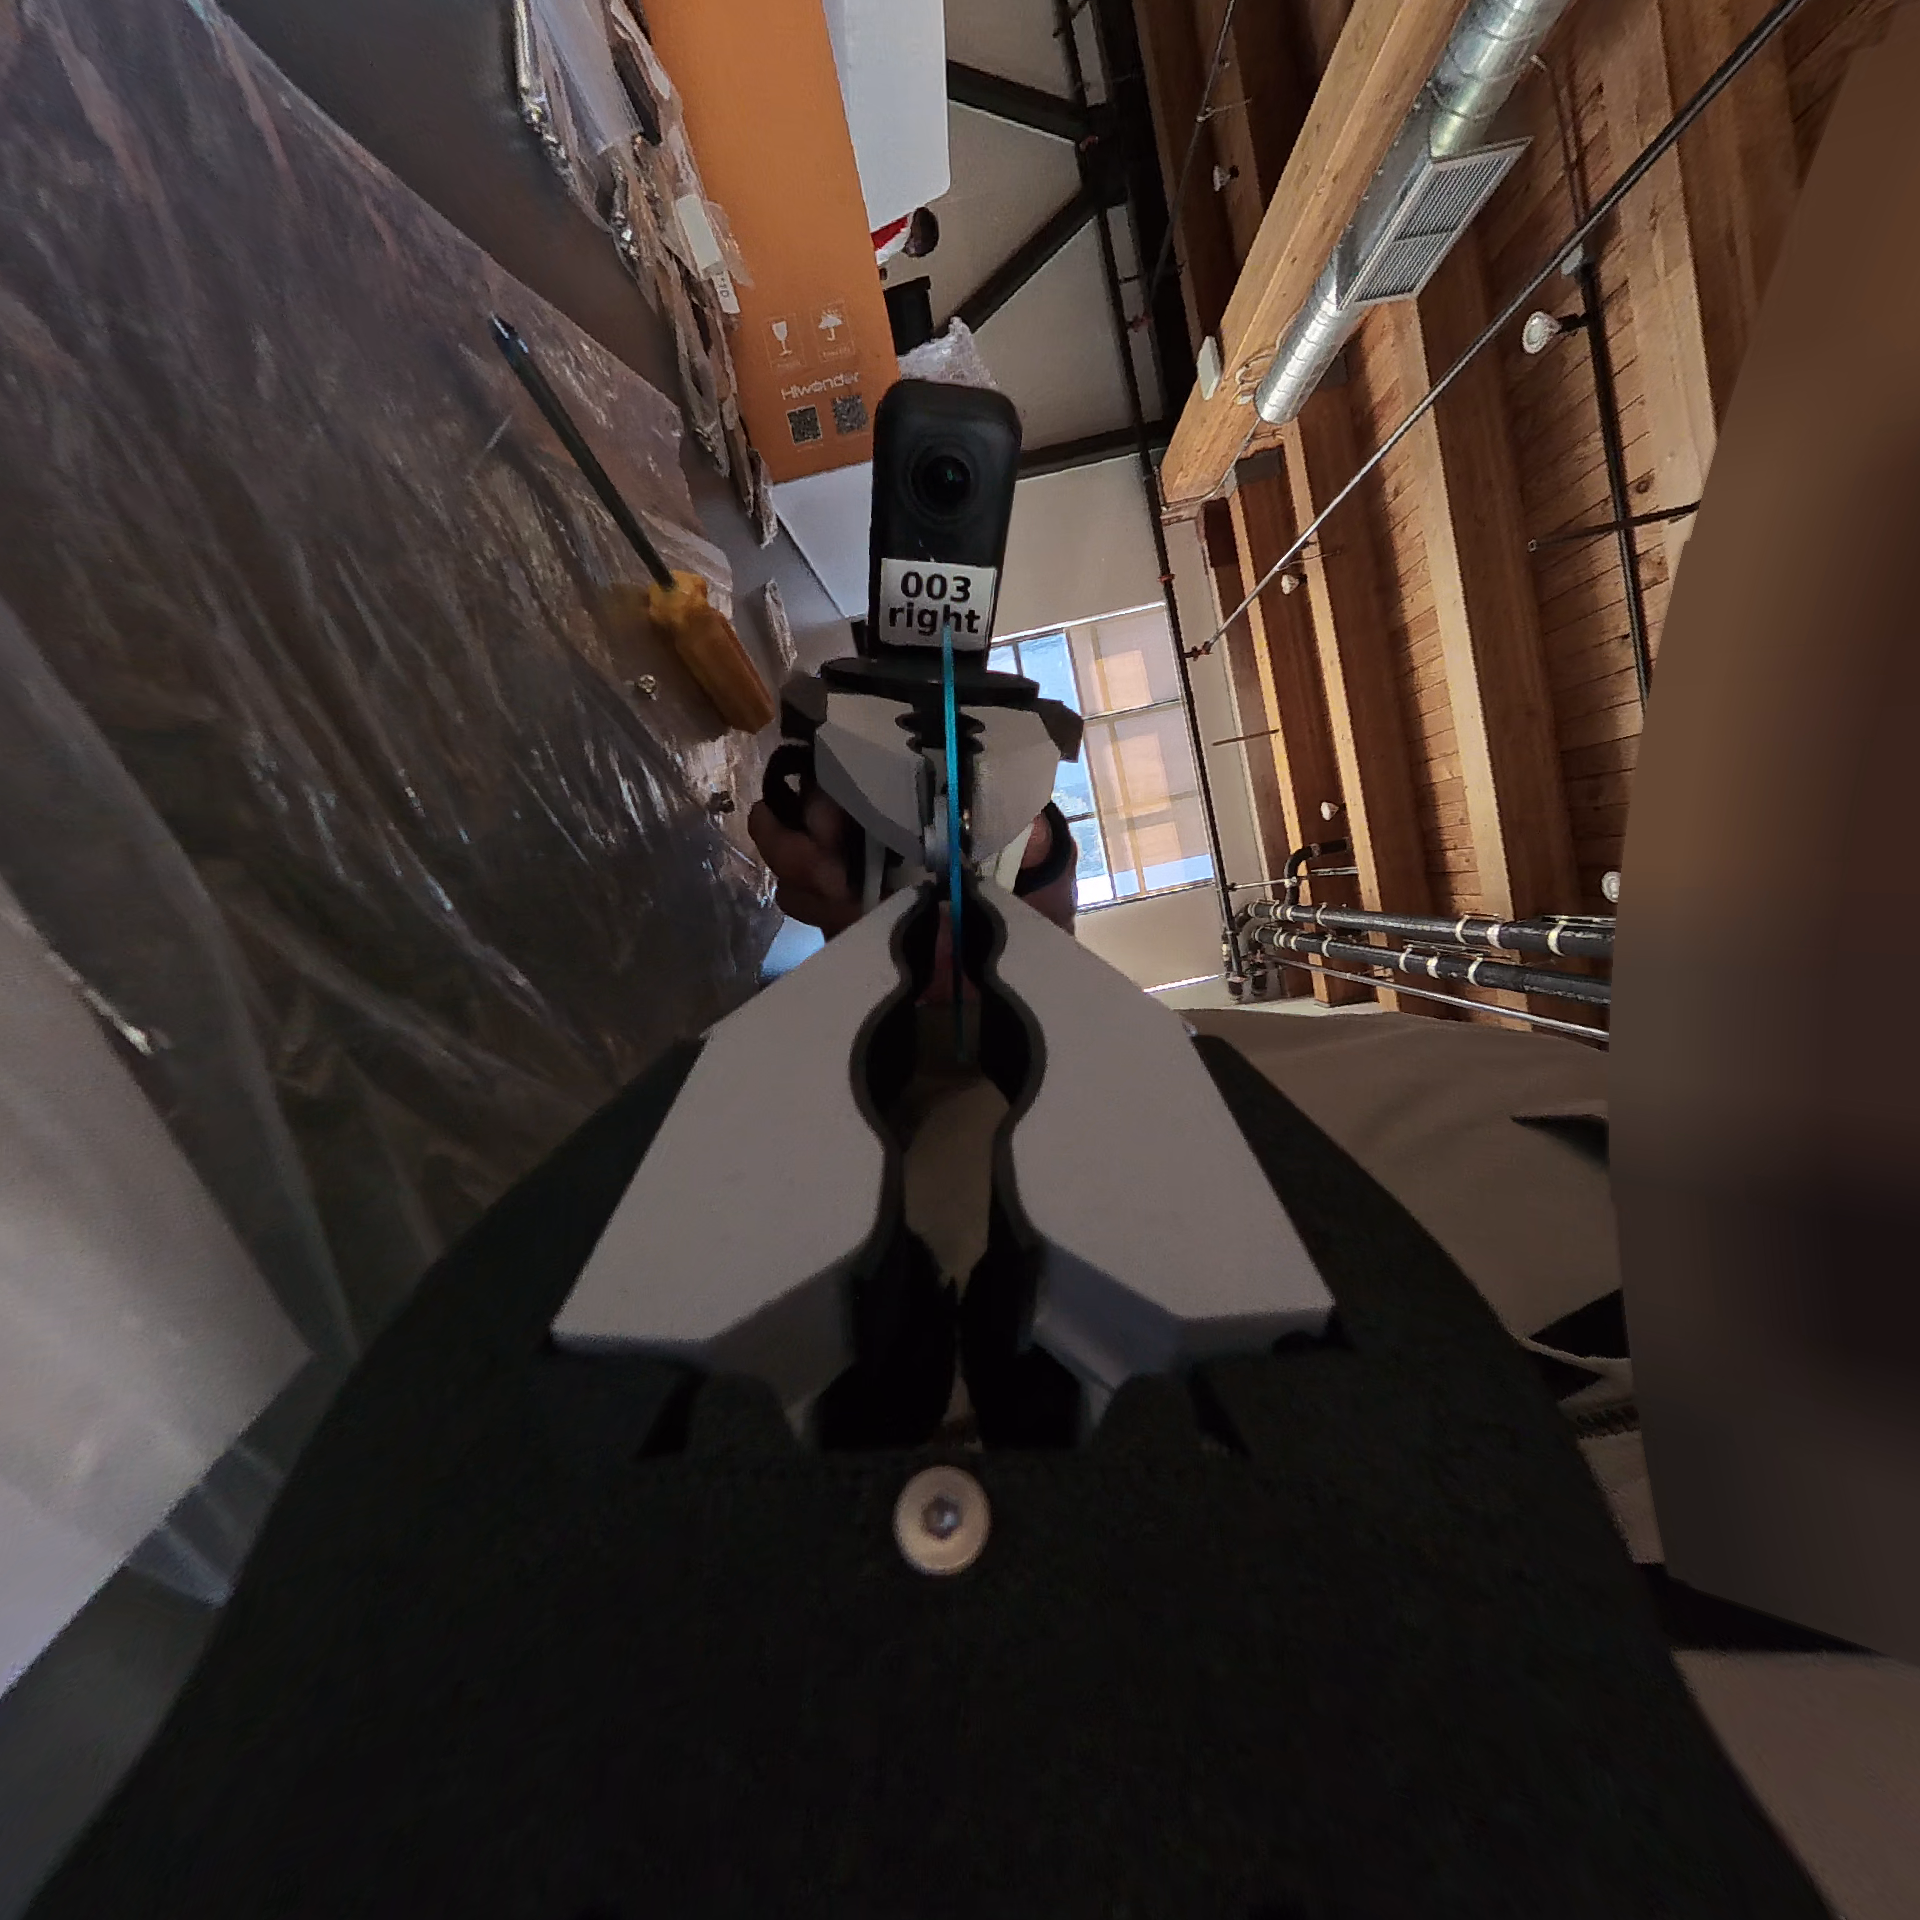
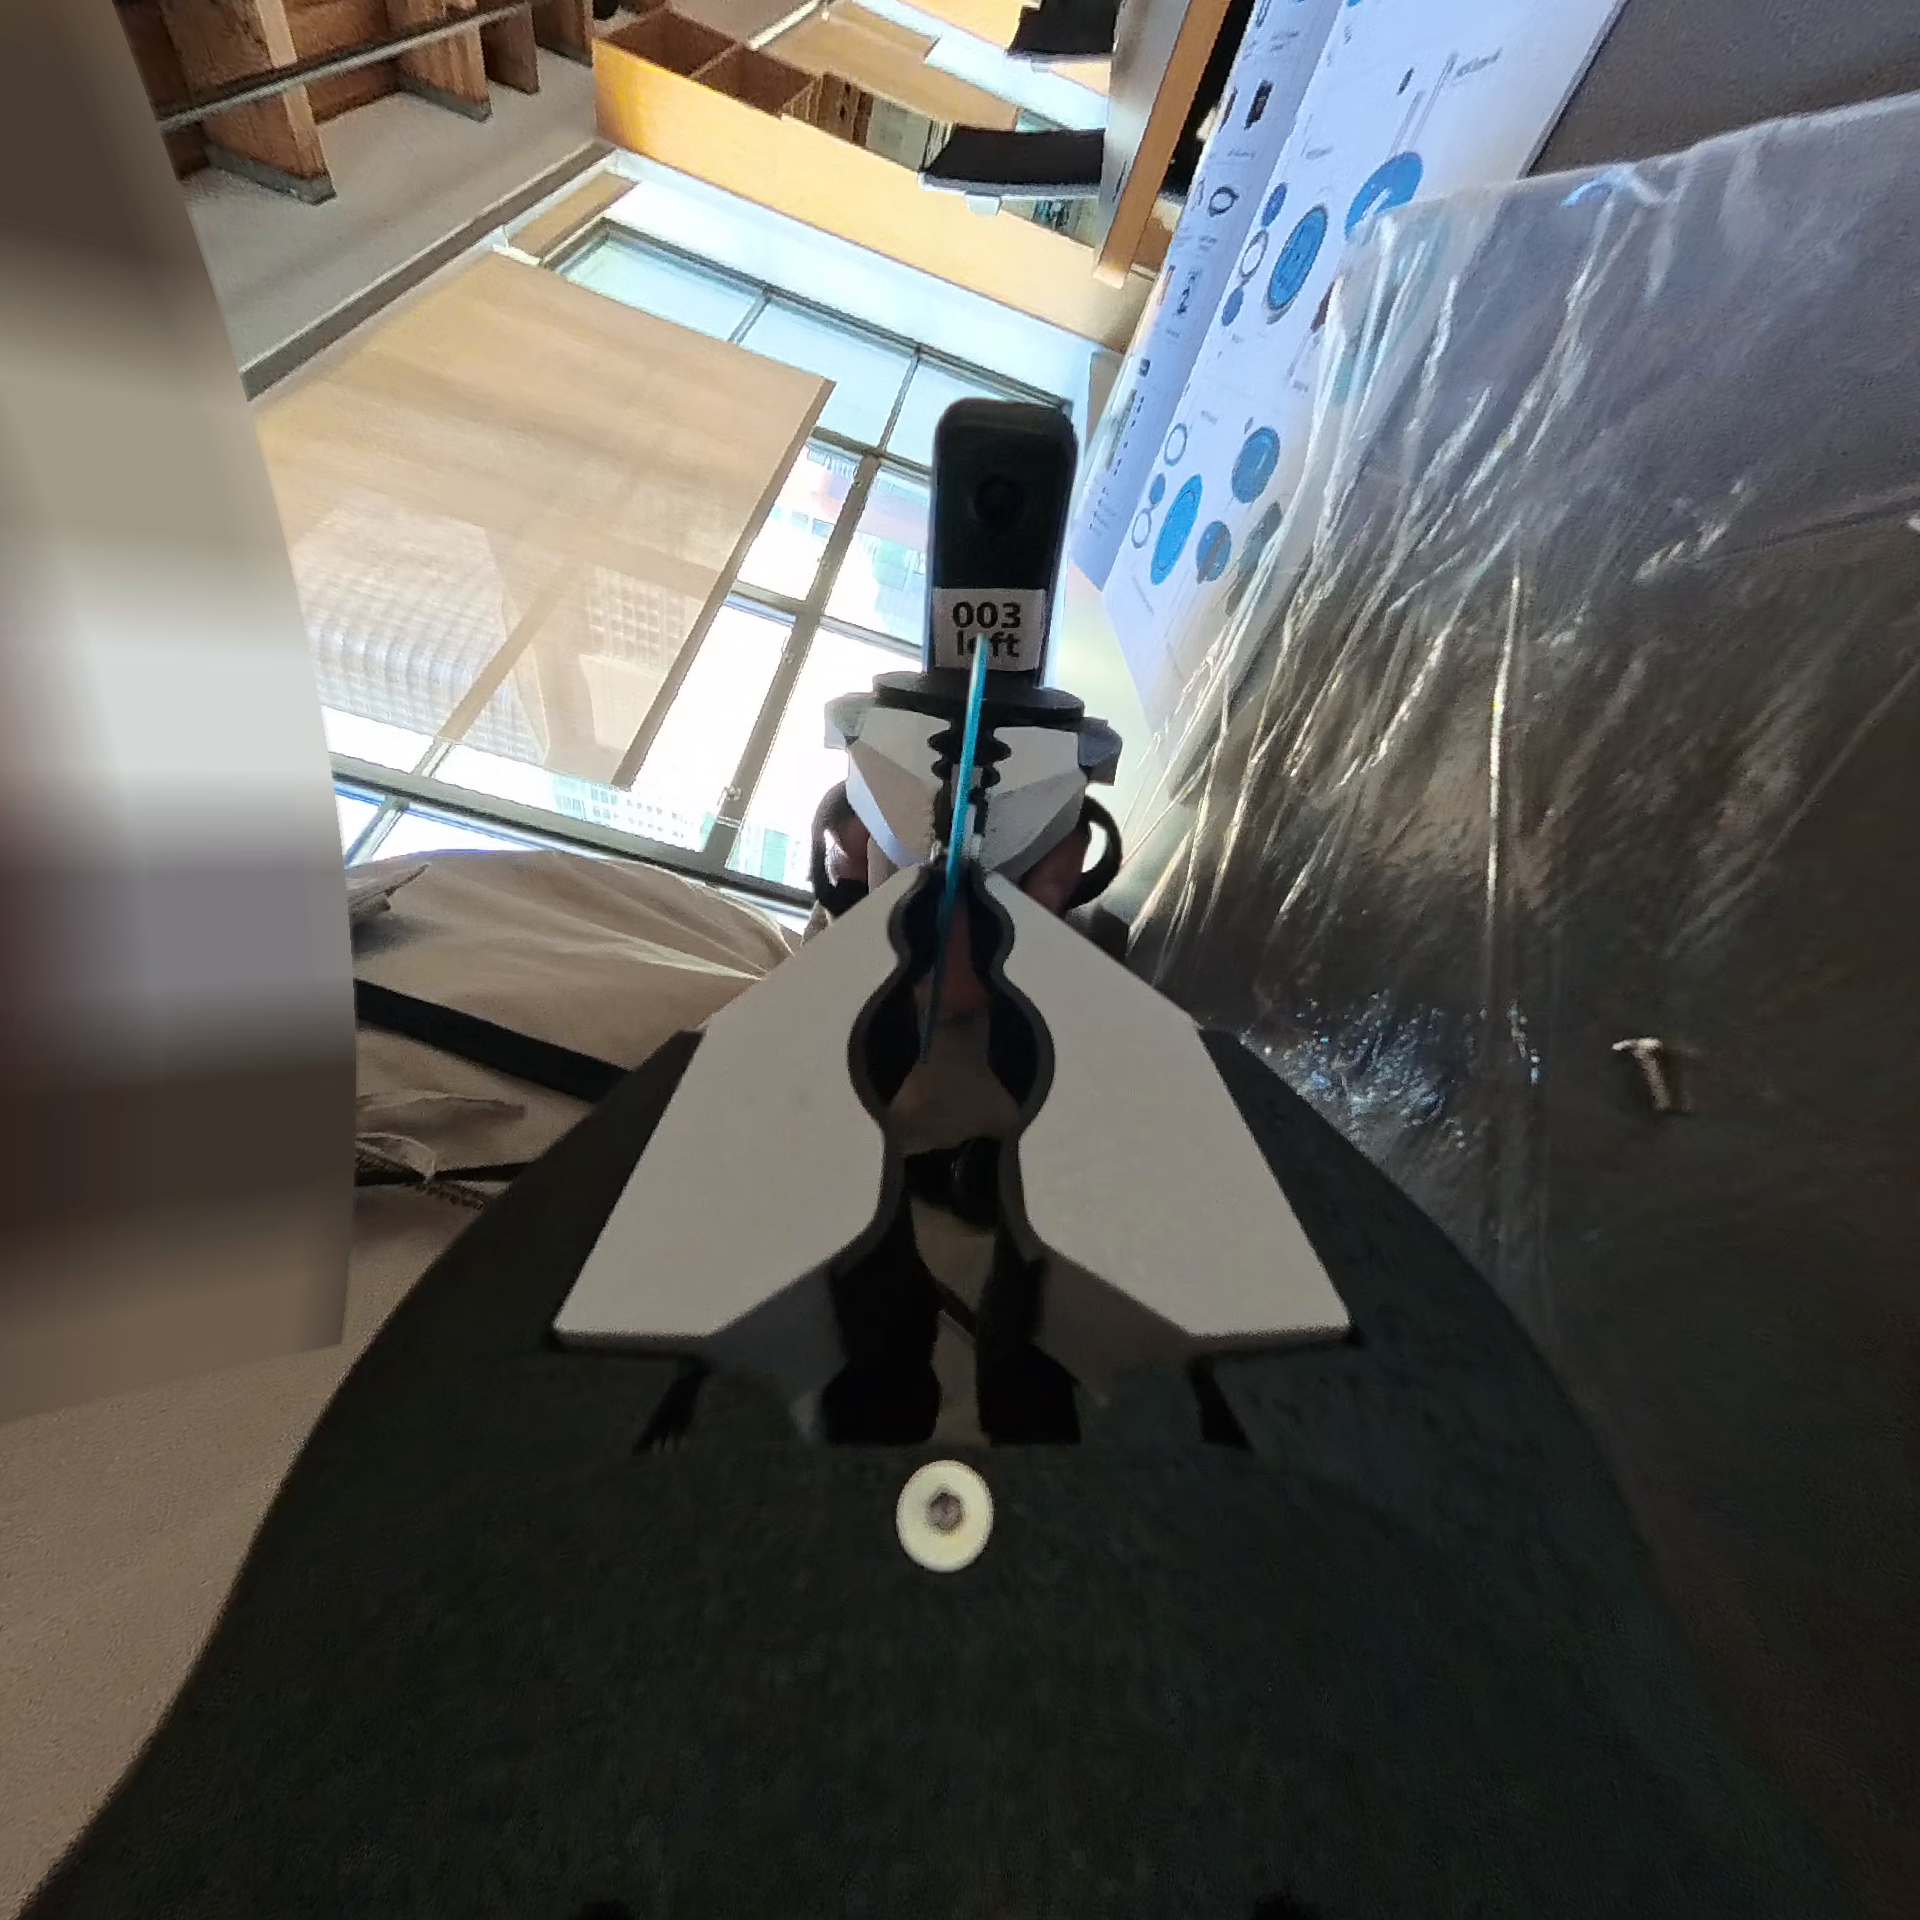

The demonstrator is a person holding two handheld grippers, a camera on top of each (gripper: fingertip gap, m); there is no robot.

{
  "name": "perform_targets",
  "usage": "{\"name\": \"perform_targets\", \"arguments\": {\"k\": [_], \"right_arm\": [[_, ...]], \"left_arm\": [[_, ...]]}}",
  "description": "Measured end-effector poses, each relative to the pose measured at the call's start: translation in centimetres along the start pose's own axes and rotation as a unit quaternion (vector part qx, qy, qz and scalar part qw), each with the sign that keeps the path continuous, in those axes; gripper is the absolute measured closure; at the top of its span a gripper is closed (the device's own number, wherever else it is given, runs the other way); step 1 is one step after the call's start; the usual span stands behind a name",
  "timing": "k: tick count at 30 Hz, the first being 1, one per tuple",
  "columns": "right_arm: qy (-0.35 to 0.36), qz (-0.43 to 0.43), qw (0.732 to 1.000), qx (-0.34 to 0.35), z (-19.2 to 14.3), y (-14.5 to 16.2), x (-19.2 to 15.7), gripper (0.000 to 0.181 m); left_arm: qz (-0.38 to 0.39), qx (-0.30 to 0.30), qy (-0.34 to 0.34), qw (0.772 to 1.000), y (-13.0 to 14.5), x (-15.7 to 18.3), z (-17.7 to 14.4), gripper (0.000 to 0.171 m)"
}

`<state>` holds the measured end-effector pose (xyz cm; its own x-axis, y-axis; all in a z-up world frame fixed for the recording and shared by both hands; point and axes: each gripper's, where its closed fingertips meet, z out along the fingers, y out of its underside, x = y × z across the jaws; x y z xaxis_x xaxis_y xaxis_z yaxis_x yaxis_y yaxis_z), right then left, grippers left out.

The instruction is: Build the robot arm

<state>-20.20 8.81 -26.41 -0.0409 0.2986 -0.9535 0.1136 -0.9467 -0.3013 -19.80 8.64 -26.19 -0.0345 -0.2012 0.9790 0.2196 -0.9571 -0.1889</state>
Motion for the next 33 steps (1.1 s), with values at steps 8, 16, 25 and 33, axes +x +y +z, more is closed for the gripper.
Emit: {"name": "perform_targets", "arguments": {"k": [8,16,25,33], "right_arm": [[0.011,0.06,0.997,0.047,-0.6,-0.3,1.0,0.179],[0.033,0.098,0.992,0.068,-1.0,-0.7,1.7,0.179],[0.077,0.076,0.991,0.073,-1.3,-0.6,2.7,0.179],[0.06,0.067,0.993,0.073,-1.3,-0.3,2.0,0.179]], "left_arm": [[0.026,0.004,-0.023,0.999,-0.6,-0.8,0.6,0.165],[0.15,0.047,-0.099,0.983,-3.0,-0.9,-0.8,0.147],[0.465,0.004,-0.29,0.837,-3.1,-0.5,-1.3,0.145],[0.306,0.027,-0.176,0.935,-2.8,-0.9,-1.7,0.148]]}}
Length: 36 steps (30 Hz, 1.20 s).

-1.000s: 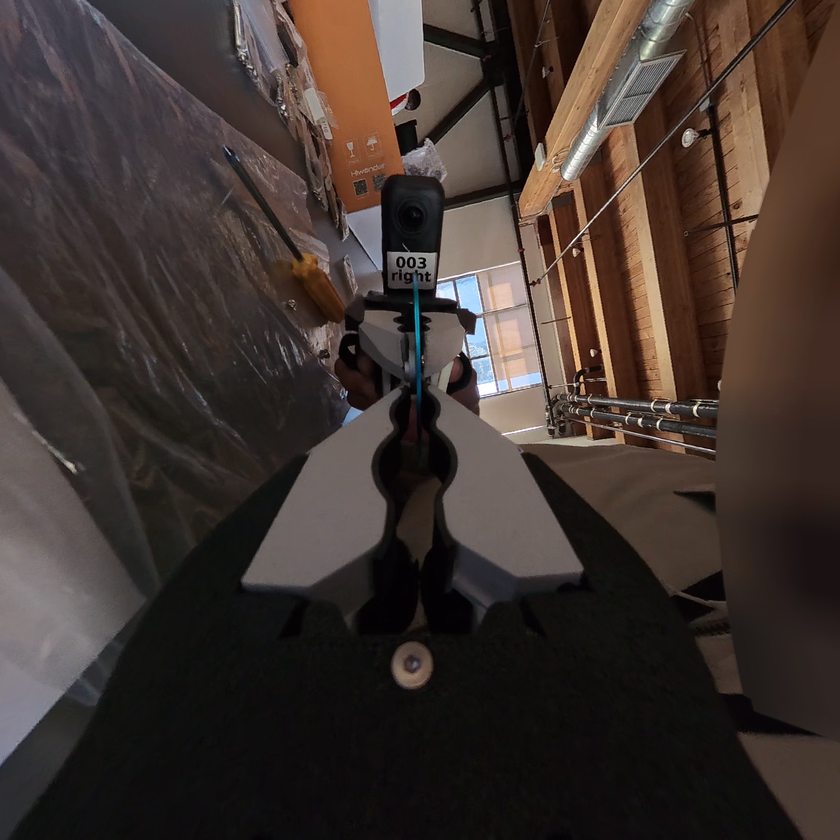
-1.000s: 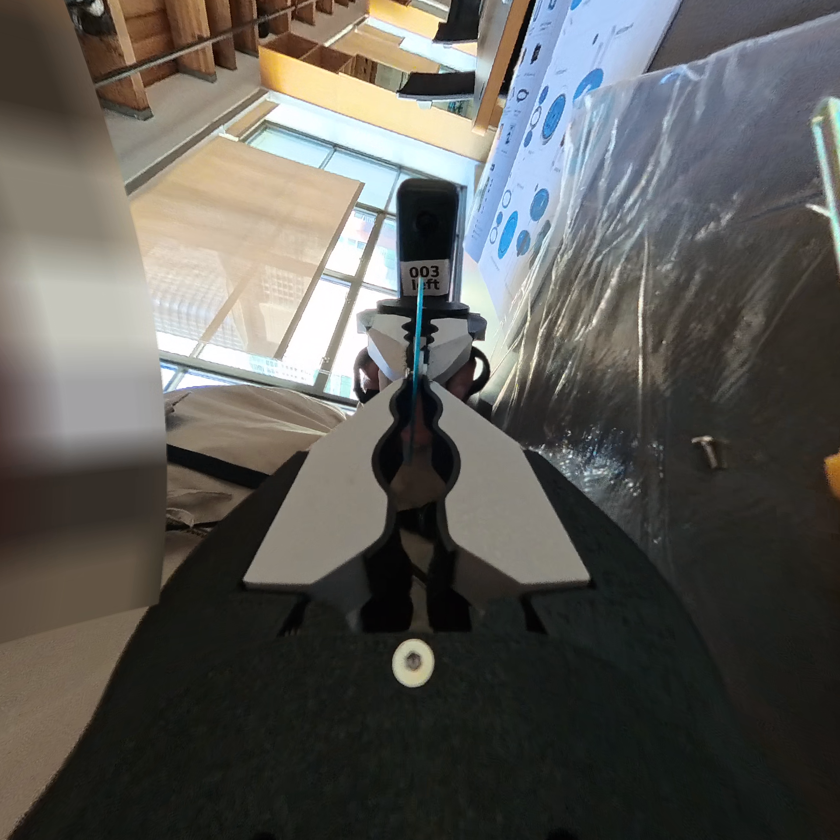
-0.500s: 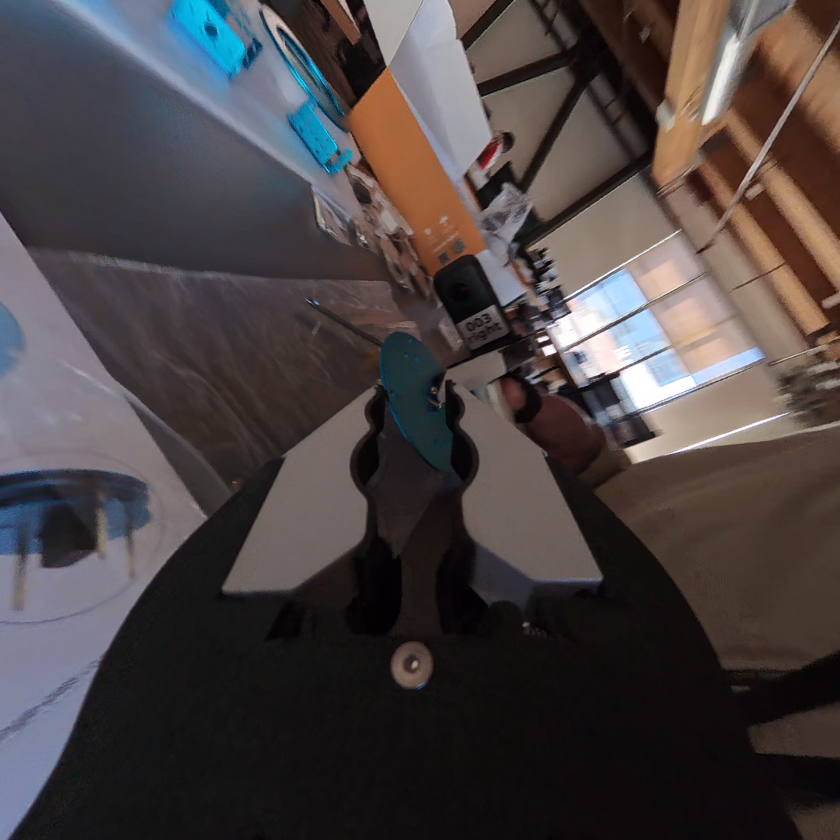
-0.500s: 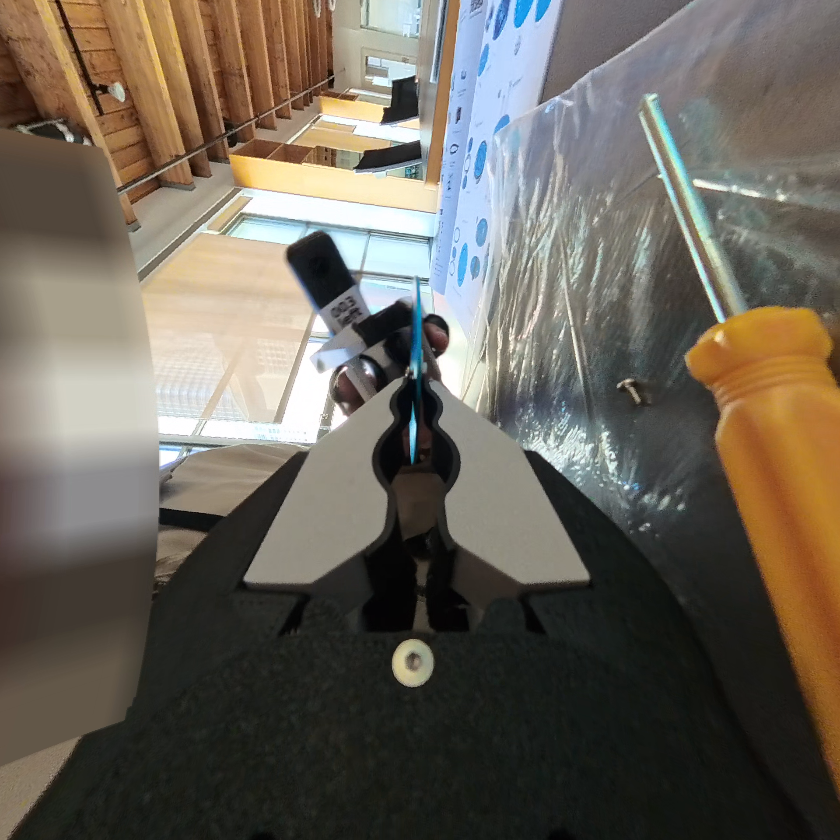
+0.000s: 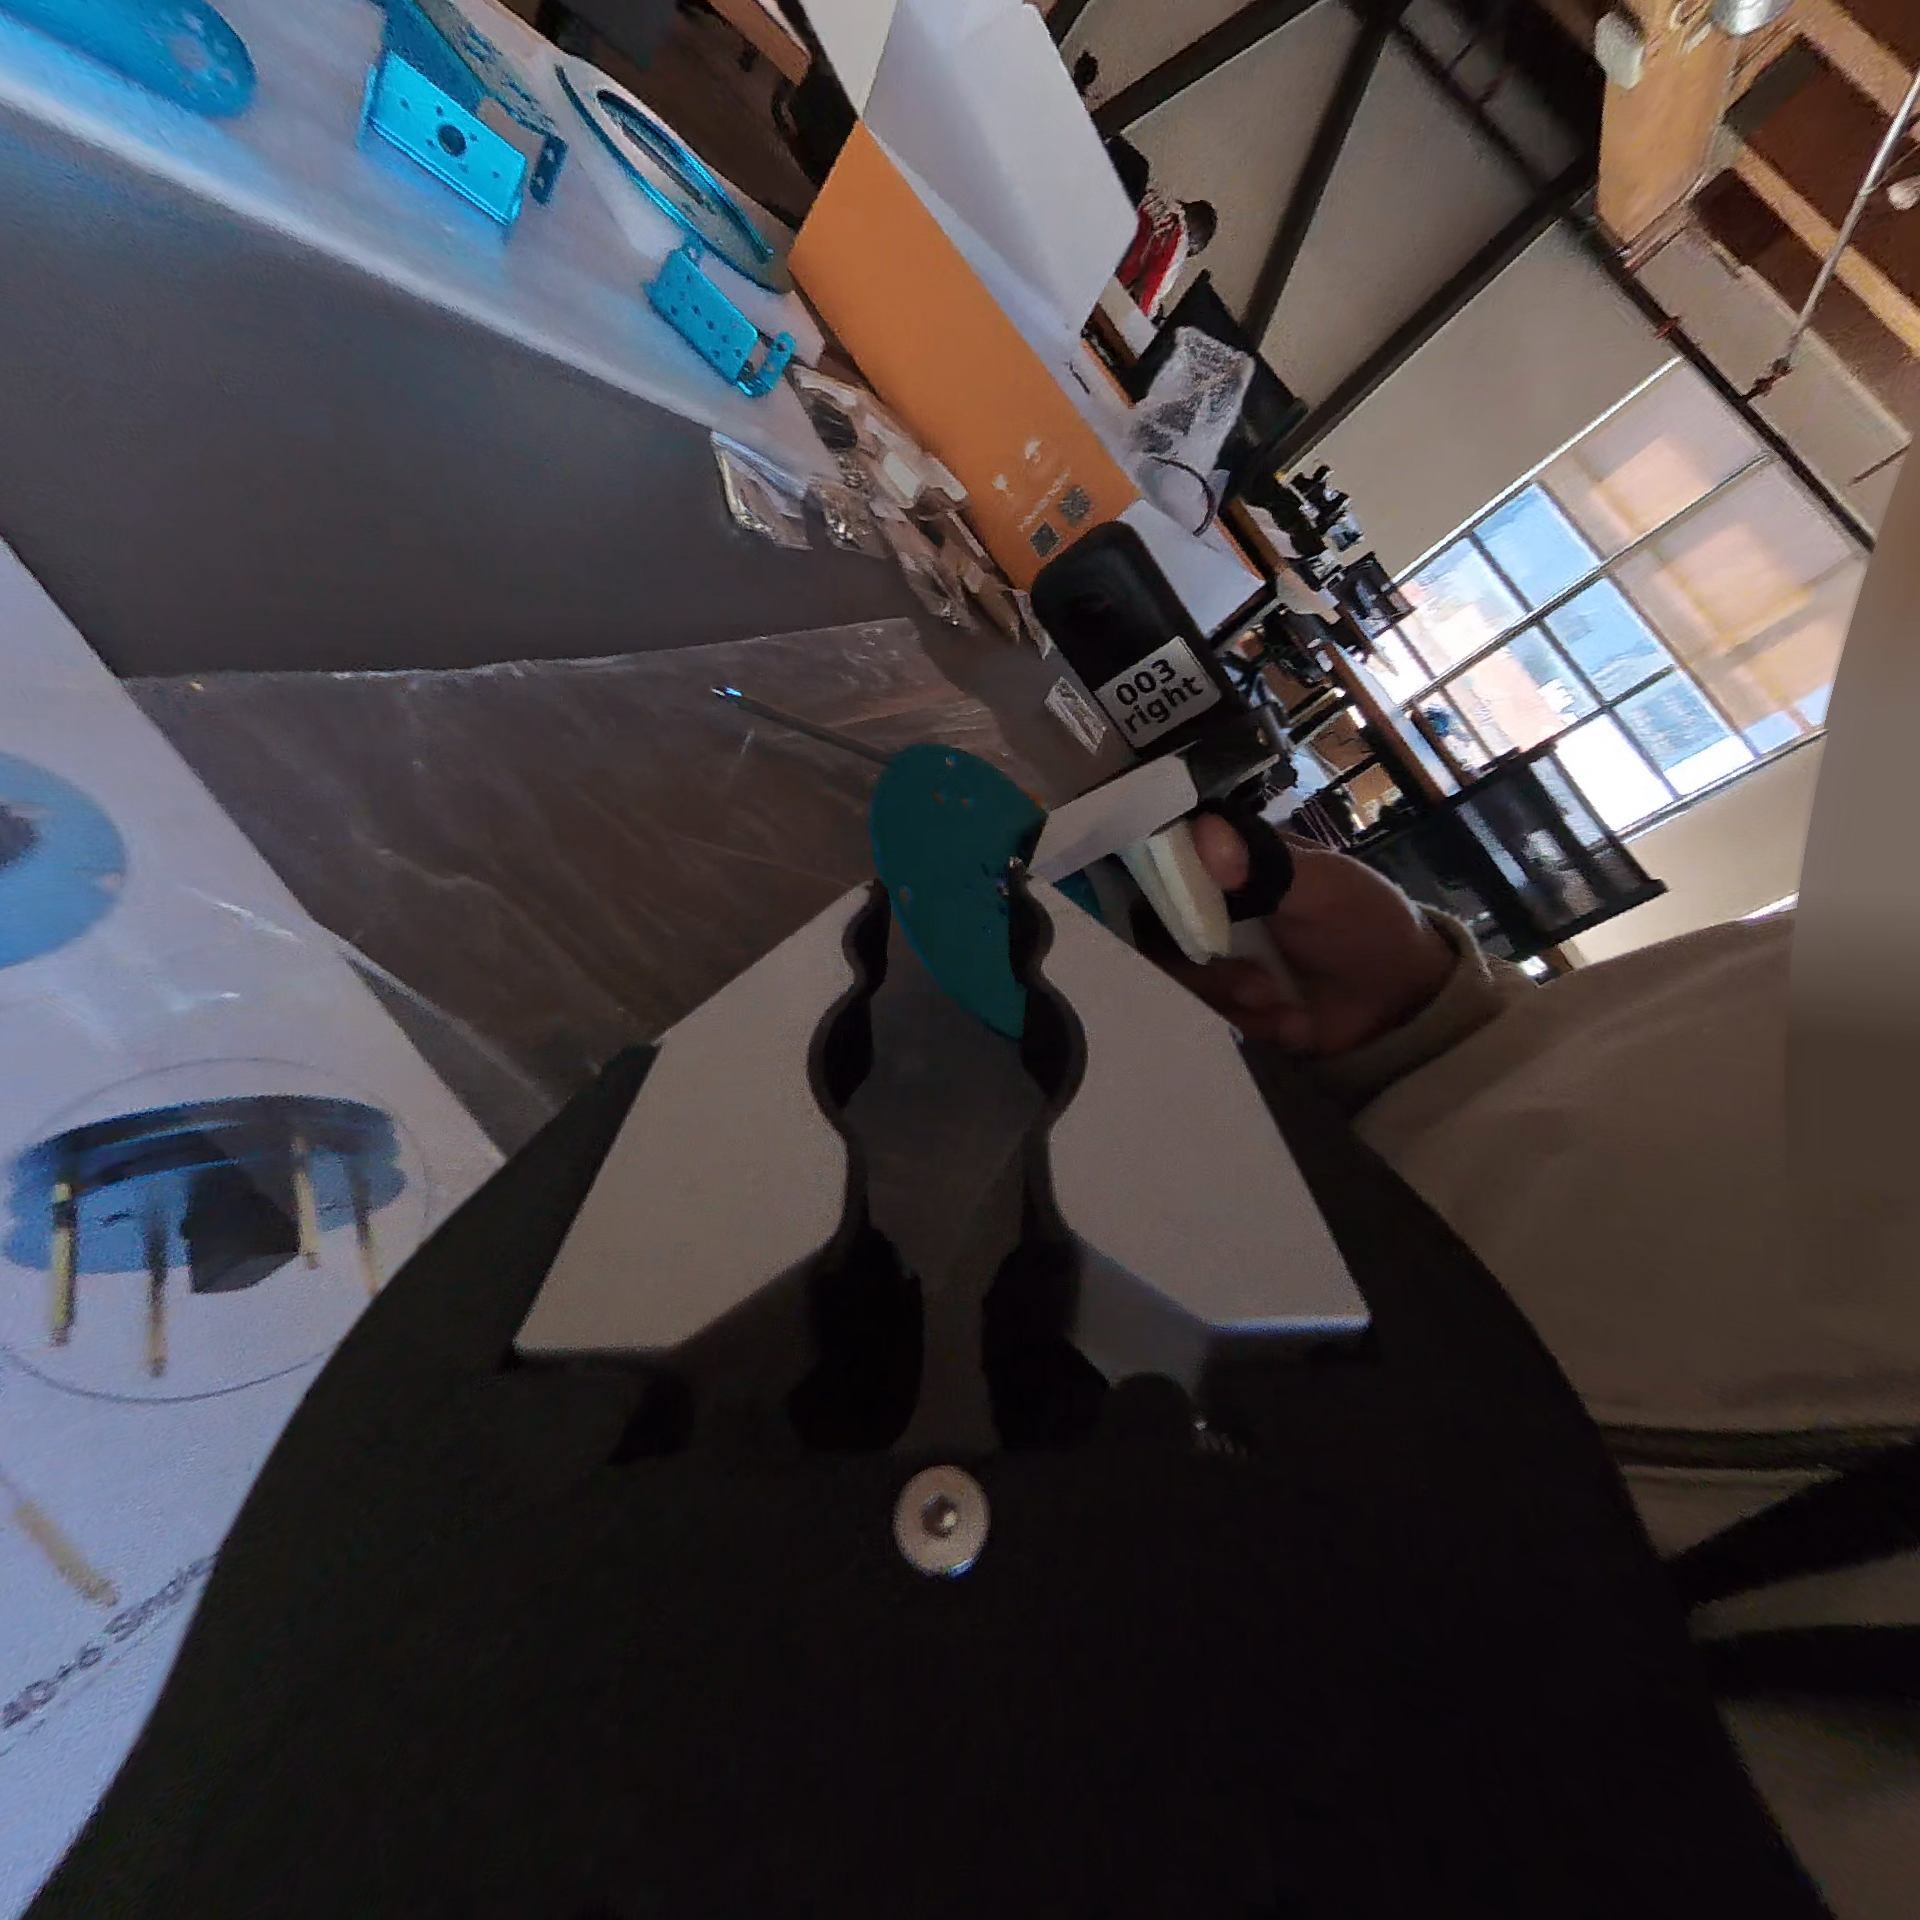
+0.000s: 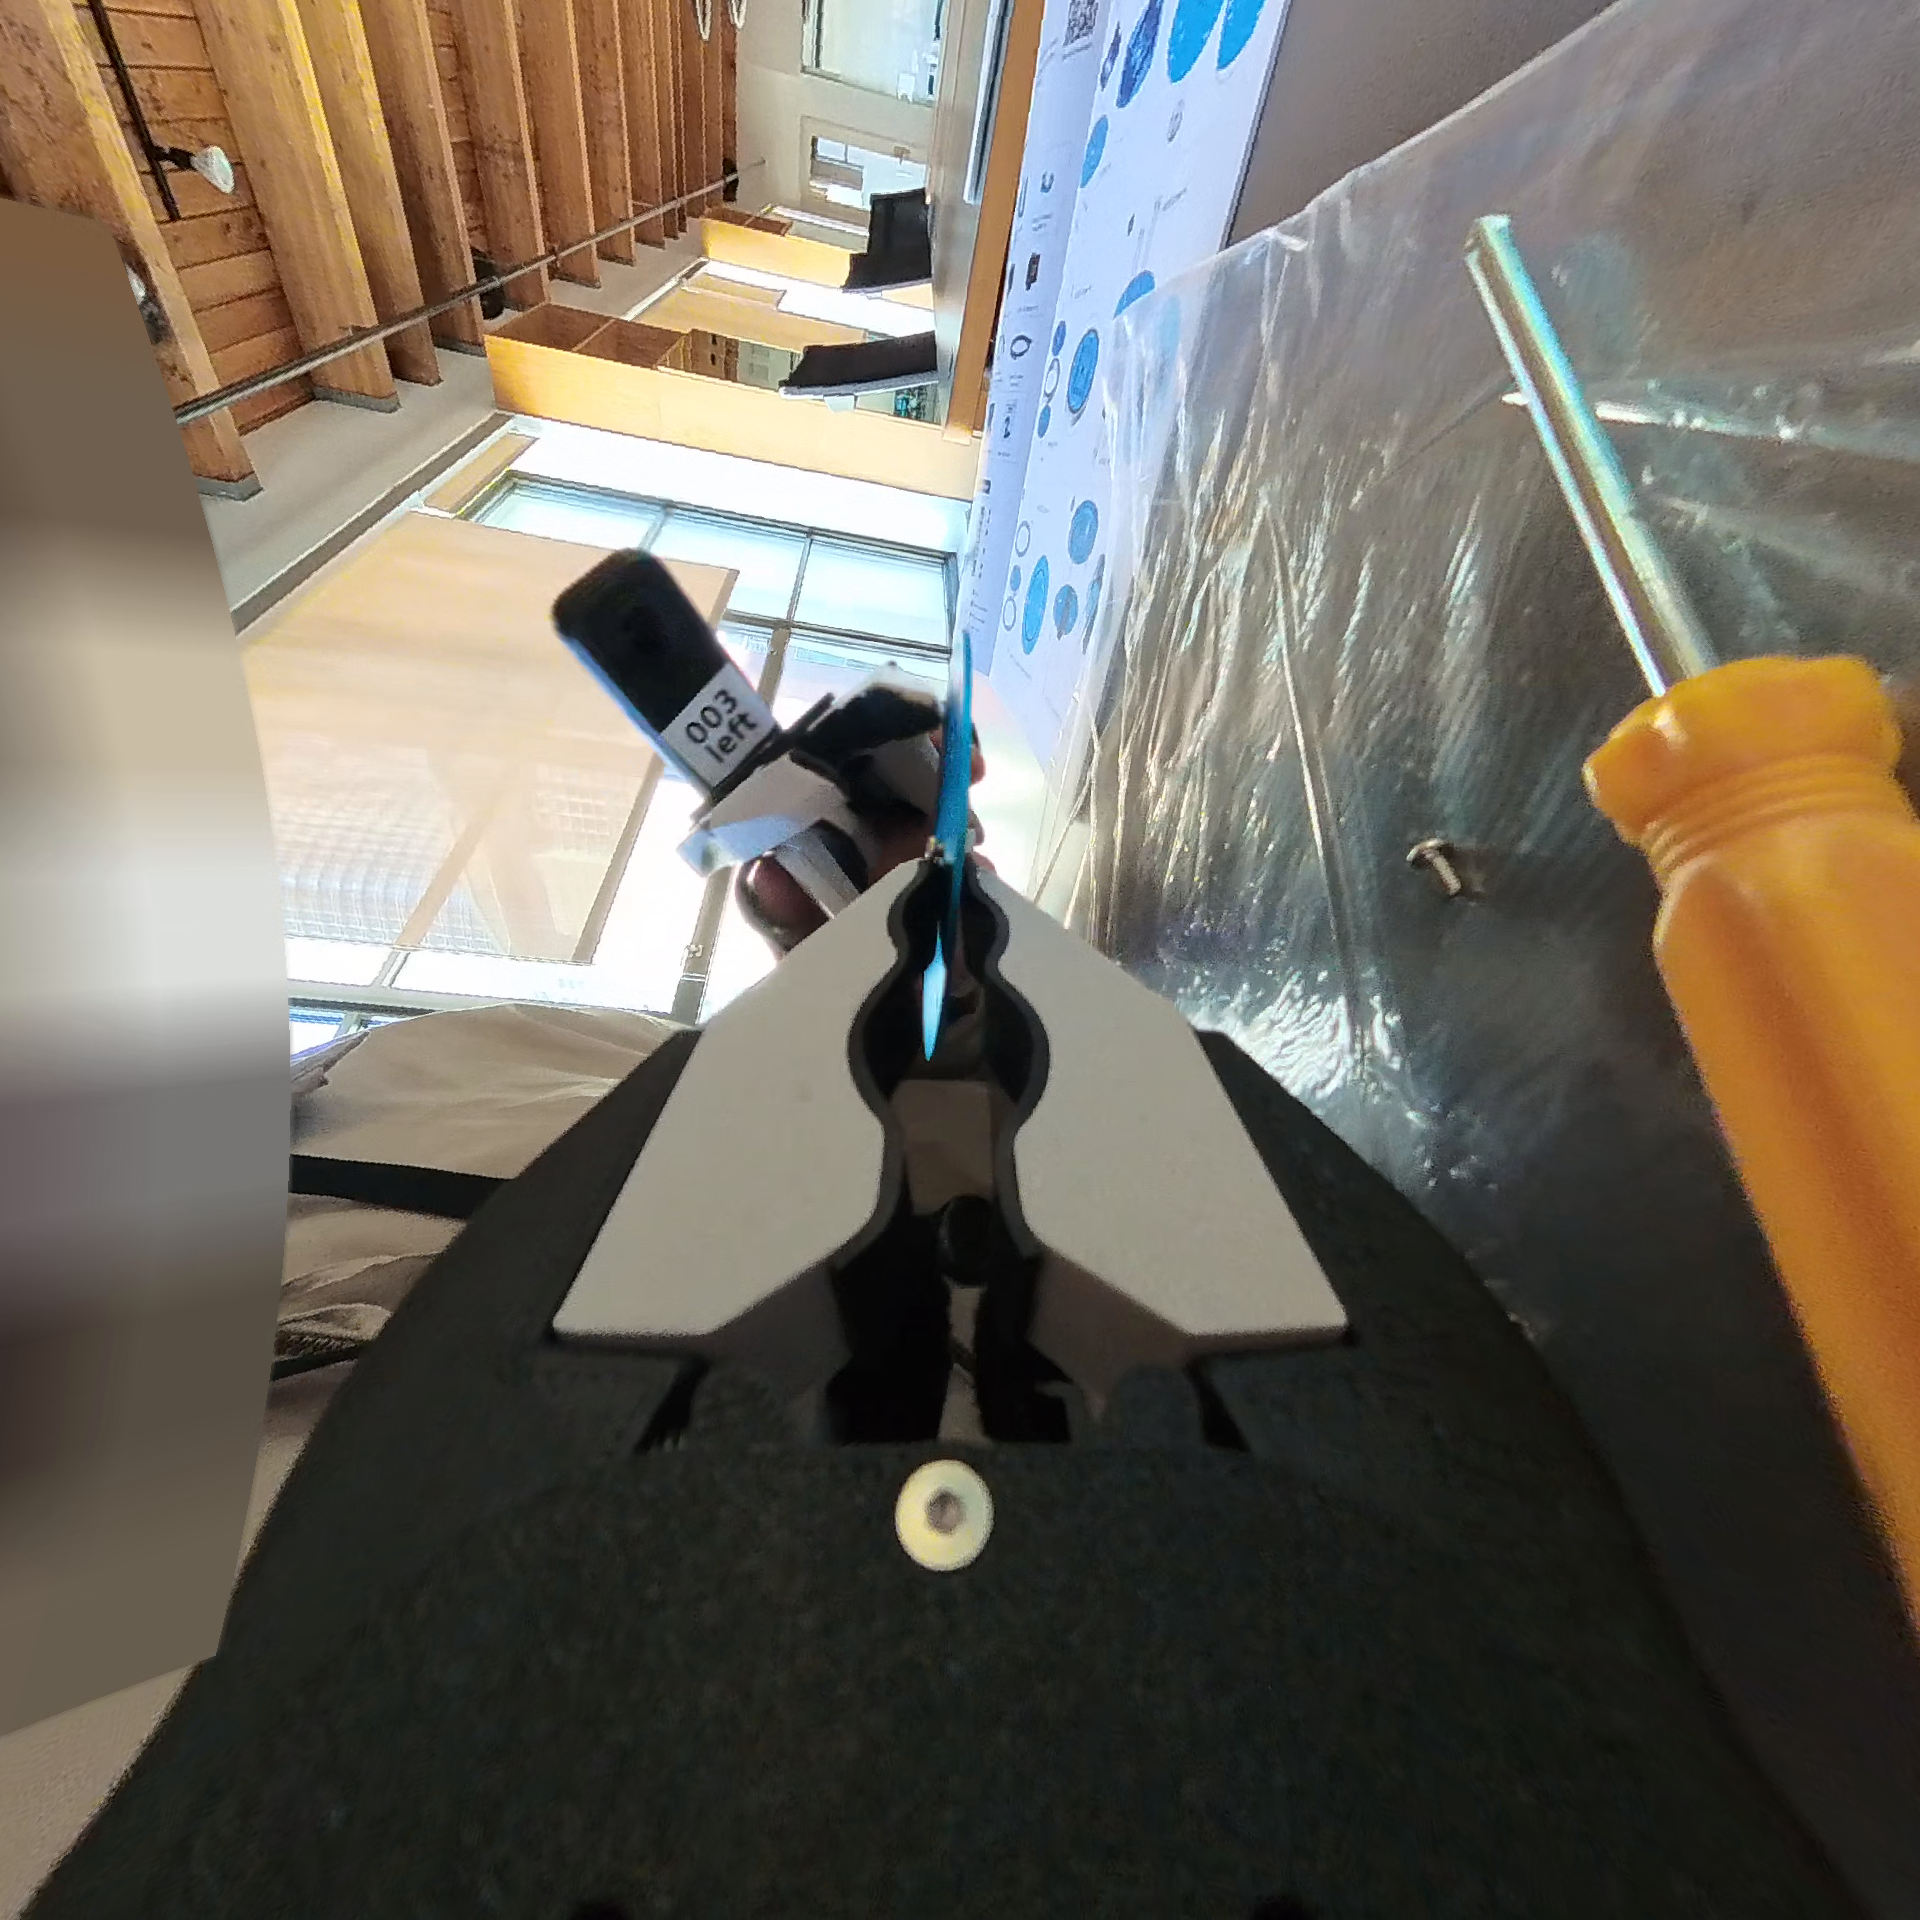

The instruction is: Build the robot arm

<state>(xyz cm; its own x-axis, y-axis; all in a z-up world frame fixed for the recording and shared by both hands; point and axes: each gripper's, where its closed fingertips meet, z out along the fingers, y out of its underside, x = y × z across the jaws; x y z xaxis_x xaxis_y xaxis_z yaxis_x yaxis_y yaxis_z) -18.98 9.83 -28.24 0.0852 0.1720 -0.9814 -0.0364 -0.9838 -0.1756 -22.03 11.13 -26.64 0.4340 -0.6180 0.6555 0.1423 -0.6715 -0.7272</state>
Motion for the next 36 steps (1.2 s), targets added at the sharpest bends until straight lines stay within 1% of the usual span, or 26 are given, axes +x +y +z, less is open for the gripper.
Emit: {"name": "perform_targets", "arguments": {"k": [4,9,11,13,15,17,19,22,24,26,30,36], "right_arm": [[-0.004,-0.002,1.0,-0.008,-0.1,0.2,-0.2,0.178],[-0.009,0.003,1.0,-0.007,-0.2,0.2,0.0,0.179],[-0.007,-0.001,1.0,-0.011,-0.2,0.2,0.0,0.179],[0.0,-0.006,1.0,-0.012,-0.1,0.3,0.2,0.179],[0.003,-0.008,1.0,-0.014,-0.1,0.4,0.2,0.179],[0.003,-0.007,1.0,-0.016,-0.1,0.4,0.2,0.179],[0.002,-0.006,1.0,-0.016,-0.1,0.4,0.2,0.179],[0.0,-0.006,1.0,-0.016,0.0,0.5,0.2,0.178],[0.001,-0.008,1.0,-0.018,0.0,0.6,0.2,0.179],[0.002,-0.01,1.0,-0.018,0.1,0.6,0.1,0.179],[-0.001,-0.01,1.0,-0.016,0.1,0.6,0.1,0.179],[-0.001,-0.015,1.0,-0.017,0.0,0.7,0.1,0.178]], "left_arm": [[0.003,-0.035,-0.01,0.999,1.3,-0.4,0.7,0.159],[-0.001,-0.038,-0.012,0.999,1.3,-0.4,1.1,0.159],[0.009,-0.035,-0.031,0.999,1.1,-0.8,1.0,0.158],[0.05,-0.032,-0.068,0.996,0.7,-1.4,0.7,0.153],[0.119,-0.028,-0.095,0.988,0.1,-1.0,0.6,0.152],[0.193,-0.035,-0.079,0.977,0.2,1.2,0.9,0.152],[0.251,-0.062,-0.059,0.964,1.3,3.0,1.6,0.152],[0.31,-0.096,-0.081,0.943,2.4,3.0,2.3,0.152],[0.32,-0.107,-0.092,0.937,2.6,2.5,2.5,0.152],[0.315,-0.112,-0.087,0.938,2.6,2.6,2.8,0.153],[0.313,-0.115,-0.096,0.938,2.3,2.2,2.8,0.164],[0.307,-0.125,-0.092,0.939,2.7,2.1,3.0,0.165]]}}
